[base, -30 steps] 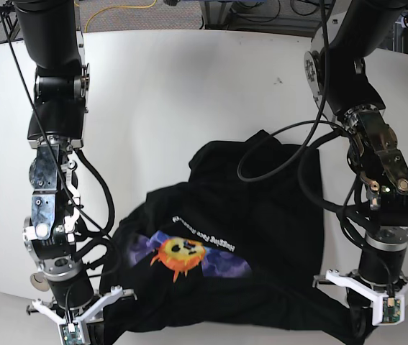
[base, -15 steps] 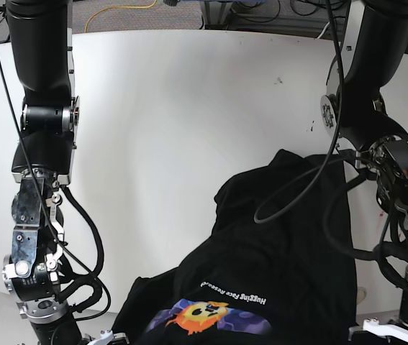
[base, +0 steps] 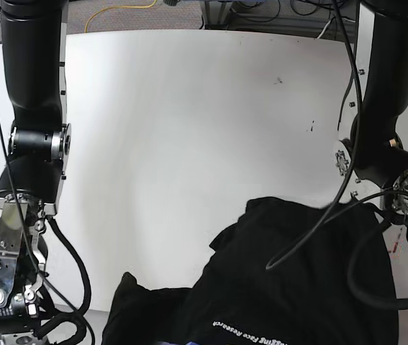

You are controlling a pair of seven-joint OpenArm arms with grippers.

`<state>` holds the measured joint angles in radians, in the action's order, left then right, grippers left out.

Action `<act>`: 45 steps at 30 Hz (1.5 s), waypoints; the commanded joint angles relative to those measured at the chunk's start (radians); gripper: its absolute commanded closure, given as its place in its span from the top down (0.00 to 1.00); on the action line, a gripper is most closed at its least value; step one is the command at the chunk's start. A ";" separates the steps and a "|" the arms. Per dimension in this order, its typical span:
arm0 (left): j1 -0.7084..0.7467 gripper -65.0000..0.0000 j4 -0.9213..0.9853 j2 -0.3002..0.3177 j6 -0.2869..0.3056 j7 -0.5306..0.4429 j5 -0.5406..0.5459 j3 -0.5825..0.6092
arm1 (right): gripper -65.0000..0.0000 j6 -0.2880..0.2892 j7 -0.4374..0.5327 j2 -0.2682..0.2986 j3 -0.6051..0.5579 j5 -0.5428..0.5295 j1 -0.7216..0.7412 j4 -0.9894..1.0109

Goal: Fold the T-shirt properly
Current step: 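Lift the shirt with both grippers, pulling them apart to spread it, then lower the stretched shirt onto the table with both grippers, dragging it flat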

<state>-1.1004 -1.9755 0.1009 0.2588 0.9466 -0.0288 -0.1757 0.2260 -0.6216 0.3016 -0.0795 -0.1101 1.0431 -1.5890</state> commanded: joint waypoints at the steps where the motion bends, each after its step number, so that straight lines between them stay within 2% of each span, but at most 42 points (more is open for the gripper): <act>1: -0.073 0.07 -0.006 0.004 -0.008 0.005 -0.003 0.002 | 0.00 -0.009 0.030 0.012 0.007 0.003 0.067 0.006; 4: -0.116 0.07 -0.005 0.004 -0.005 0.044 -0.003 0.002 | 0.00 -0.009 0.030 0.018 0.007 0.003 0.090 0.011; 9: -0.139 0.07 -0.009 0.000 0.047 0.096 -0.001 0.002 | 0.00 -0.007 0.029 0.037 0.007 0.002 0.095 0.006; 12: -0.122 0.07 -0.011 -0.002 0.073 0.101 -0.001 0.000 | 0.00 -0.007 -0.005 0.037 0.007 0.002 0.076 -0.004; 17: -0.022 0.07 -0.012 -0.005 0.099 0.101 -0.001 0.000 | 0.00 0.006 -0.030 0.051 0.013 0.002 -0.011 -0.064; 21: 0.073 0.07 -0.032 -0.042 0.113 0.101 -0.001 0.000 | 0.00 0.016 -0.034 0.069 0.016 0.002 -0.113 -0.112; 32: 0.326 0.06 -0.045 -0.059 0.165 0.101 0.000 0.000 | 0.00 0.020 -0.036 0.069 0.070 0.006 -0.398 -0.233; 36: 0.420 0.06 -0.046 -0.091 0.179 0.101 0.002 -0.002 | 0.00 0.020 -0.037 0.084 0.088 0.003 -0.507 -0.293; 43: 0.560 0.06 -0.046 -0.105 0.213 0.101 0.002 -0.002 | 0.00 0.020 -0.037 0.075 0.143 0.002 -0.666 -0.356; 45: 0.606 0.06 -0.046 -0.128 0.222 0.101 0.000 -0.002 | 0.00 0.020 -0.037 0.060 0.162 0.002 -0.716 -0.363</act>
<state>-0.4953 -2.0068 -0.0124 0.4816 1.0767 -0.0257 -0.1761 0.2535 -0.7010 0.3656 0.0654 -0.1081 0.3290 -1.9194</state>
